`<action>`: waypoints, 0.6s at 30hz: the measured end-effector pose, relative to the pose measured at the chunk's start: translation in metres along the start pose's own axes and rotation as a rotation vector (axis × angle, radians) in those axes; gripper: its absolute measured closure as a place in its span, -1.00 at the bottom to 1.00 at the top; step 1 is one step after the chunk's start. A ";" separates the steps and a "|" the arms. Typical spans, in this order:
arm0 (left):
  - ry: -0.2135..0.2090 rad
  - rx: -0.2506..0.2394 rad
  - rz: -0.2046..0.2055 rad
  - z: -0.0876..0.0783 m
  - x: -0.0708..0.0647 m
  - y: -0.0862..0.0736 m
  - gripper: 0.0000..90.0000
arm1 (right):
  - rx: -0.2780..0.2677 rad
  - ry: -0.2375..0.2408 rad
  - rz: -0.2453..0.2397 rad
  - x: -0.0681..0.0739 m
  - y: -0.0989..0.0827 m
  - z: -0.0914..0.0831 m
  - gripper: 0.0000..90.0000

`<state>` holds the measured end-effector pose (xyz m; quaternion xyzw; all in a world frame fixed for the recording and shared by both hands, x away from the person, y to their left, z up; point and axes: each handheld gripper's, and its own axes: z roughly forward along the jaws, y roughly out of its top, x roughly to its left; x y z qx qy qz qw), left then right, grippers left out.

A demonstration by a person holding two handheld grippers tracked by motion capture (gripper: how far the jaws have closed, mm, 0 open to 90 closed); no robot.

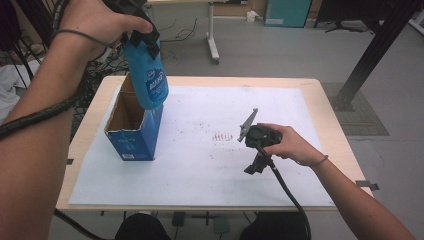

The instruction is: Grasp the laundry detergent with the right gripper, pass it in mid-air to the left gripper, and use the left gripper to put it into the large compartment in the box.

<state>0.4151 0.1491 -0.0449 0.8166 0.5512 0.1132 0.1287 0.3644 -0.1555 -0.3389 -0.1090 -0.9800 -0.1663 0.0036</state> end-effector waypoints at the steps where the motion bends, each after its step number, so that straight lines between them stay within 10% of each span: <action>1: 0.004 -0.004 -0.014 -0.001 0.002 0.001 -0.16 | 0.001 -0.003 -0.002 0.000 0.000 0.000 -0.87; 18: 0.084 -0.009 -0.154 -0.002 0.037 0.012 -0.16 | -0.007 0.002 0.008 -0.004 0.000 0.002 -0.86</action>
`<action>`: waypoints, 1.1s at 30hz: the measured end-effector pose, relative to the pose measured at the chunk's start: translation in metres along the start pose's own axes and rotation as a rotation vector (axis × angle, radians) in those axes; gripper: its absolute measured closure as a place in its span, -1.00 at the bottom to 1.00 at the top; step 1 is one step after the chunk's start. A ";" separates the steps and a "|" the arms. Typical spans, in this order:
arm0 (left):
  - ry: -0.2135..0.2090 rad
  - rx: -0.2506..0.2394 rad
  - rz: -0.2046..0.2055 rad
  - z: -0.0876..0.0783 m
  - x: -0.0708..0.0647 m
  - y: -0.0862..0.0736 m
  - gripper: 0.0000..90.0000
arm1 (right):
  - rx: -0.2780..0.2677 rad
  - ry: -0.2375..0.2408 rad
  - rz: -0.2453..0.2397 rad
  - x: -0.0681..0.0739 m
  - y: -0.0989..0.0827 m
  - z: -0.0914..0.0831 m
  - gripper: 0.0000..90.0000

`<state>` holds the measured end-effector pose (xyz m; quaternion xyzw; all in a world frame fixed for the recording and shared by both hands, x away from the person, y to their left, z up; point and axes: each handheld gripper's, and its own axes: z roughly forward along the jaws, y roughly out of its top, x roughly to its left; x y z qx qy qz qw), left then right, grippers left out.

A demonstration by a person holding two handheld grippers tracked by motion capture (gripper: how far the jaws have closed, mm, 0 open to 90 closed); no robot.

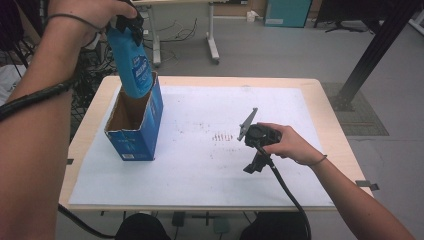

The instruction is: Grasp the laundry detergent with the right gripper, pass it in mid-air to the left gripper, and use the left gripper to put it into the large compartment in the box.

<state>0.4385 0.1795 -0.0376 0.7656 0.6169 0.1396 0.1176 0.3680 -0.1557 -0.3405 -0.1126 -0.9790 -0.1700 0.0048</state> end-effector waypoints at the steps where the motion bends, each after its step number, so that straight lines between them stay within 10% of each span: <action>1: 0.003 -0.002 -0.008 0.001 0.002 0.000 -0.16 | 0.000 0.000 -0.001 0.000 0.000 0.000 -0.86; 33: 0.024 0.054 -0.106 0.058 0.032 -0.020 -0.16 | -0.010 -0.008 -0.003 -0.001 0.001 -0.001 -0.86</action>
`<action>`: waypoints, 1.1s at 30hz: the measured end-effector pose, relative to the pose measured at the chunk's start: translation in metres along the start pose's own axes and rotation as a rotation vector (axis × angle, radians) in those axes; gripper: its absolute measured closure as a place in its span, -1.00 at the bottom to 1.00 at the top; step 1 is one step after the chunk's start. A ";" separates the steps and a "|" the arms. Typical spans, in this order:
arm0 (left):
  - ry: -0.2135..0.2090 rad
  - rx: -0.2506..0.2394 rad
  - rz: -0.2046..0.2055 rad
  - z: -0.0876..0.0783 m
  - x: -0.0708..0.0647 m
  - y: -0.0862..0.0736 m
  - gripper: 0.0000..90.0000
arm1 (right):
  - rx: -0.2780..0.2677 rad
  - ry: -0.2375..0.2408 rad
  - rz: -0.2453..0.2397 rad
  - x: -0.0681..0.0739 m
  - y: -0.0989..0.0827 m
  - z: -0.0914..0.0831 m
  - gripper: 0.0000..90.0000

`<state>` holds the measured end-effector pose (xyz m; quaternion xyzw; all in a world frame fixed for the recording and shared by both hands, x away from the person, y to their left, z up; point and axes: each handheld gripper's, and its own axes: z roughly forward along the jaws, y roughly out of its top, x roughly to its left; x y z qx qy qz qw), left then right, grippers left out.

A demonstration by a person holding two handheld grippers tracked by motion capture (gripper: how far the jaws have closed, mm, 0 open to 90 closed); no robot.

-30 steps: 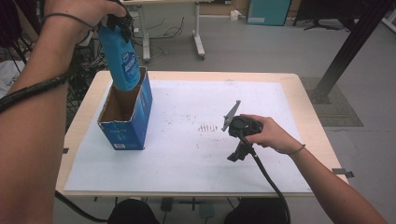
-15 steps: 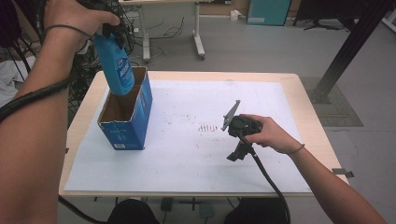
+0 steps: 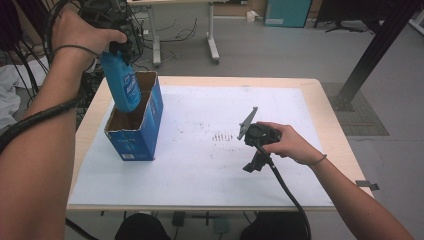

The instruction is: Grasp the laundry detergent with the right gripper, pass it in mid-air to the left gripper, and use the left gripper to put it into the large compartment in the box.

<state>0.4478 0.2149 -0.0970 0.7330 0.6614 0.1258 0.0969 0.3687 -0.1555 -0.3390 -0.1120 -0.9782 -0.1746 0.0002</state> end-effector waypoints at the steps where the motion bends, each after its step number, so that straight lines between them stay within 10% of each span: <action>1: -0.003 0.004 -0.001 0.002 0.000 -0.001 -0.16 | 0.001 -0.002 0.001 0.000 0.000 0.000 -0.86; 33: -0.004 0.061 -0.009 0.066 0.002 -0.016 -0.16 | 0.003 0.001 -0.002 0.000 0.001 0.002 -0.85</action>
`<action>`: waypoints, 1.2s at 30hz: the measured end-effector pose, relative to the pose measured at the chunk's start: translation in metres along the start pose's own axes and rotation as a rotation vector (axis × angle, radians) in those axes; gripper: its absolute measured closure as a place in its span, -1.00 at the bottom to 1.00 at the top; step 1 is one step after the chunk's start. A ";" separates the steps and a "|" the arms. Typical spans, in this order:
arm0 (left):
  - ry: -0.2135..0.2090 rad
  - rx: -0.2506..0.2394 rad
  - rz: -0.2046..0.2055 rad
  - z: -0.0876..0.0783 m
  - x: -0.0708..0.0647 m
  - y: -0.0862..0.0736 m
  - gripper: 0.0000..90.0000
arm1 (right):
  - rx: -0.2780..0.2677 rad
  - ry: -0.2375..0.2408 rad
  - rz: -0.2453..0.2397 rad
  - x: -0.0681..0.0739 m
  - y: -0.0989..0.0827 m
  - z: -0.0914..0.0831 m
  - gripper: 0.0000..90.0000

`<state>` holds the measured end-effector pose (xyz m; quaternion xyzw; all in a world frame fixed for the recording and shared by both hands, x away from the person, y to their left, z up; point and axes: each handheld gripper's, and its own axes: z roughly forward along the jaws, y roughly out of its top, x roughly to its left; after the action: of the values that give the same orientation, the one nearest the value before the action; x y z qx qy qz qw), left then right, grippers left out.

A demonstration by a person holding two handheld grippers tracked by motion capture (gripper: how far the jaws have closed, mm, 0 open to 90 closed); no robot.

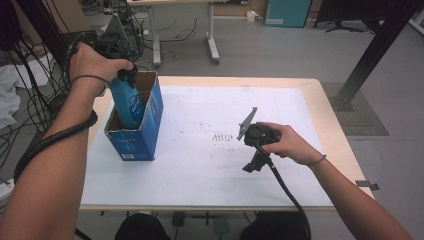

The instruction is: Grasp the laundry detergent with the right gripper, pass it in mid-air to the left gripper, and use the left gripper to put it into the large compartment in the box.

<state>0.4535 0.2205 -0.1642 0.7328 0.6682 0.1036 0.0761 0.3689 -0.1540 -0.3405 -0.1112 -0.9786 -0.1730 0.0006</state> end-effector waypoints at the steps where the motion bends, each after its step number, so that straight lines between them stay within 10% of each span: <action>1: -0.001 -0.001 -0.002 0.002 0.000 0.000 -0.16 | 0.000 -0.001 0.001 0.000 0.000 0.000 -0.85; 36: -0.020 0.043 -0.028 0.059 -0.001 -0.016 -0.16 | -0.003 -0.006 0.003 -0.001 -0.001 0.001 -0.85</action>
<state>0.4528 0.2230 -0.2255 0.7258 0.6798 0.0807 0.0684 0.3694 -0.1547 -0.3415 -0.1133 -0.9782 -0.1741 -0.0022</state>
